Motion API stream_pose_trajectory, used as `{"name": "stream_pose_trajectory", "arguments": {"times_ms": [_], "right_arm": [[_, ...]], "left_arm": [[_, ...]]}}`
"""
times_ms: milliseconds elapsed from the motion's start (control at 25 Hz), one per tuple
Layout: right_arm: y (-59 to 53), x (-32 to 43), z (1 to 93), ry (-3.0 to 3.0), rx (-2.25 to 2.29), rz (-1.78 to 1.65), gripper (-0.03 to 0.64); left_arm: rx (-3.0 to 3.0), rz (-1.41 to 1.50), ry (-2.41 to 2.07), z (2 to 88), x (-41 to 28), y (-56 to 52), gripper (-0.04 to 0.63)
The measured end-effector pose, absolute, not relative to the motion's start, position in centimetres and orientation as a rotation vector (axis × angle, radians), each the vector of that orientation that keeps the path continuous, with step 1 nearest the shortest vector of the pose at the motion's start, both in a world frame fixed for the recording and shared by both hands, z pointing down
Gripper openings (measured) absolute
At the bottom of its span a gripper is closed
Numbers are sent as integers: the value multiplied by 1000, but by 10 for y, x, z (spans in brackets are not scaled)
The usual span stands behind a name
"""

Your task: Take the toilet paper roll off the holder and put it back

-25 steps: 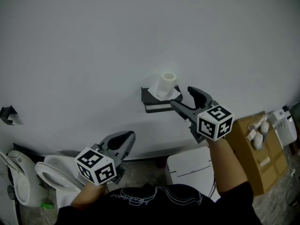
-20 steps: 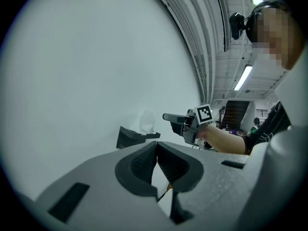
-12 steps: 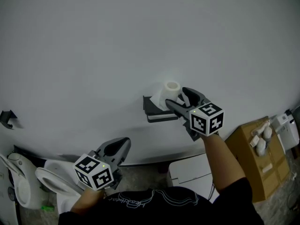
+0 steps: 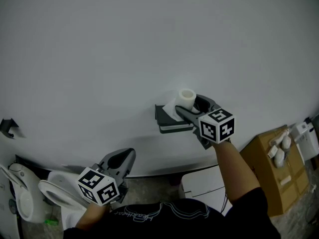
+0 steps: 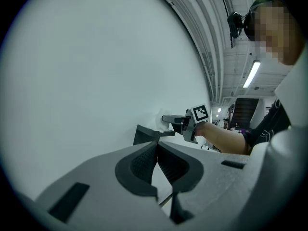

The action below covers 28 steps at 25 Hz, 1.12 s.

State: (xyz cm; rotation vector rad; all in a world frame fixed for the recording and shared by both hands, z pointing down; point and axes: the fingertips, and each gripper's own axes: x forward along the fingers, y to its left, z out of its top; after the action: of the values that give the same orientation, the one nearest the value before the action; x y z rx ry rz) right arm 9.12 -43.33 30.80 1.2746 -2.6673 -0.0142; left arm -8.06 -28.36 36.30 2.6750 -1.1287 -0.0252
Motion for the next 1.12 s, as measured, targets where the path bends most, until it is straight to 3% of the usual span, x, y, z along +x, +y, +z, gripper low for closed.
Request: {"name": "stream_pose_trajectory", "arguments": {"times_ms": [160, 1120], "right_arm": [[-437, 90, 311, -2631, 1264, -41, 290], [-436, 94, 309, -2646, 1290, -1, 288]], "left_arm": [[2668, -28, -1132, 363, -82, -287, 6], [2644, -57, -1162, 361, -95, -281, 6]]}}
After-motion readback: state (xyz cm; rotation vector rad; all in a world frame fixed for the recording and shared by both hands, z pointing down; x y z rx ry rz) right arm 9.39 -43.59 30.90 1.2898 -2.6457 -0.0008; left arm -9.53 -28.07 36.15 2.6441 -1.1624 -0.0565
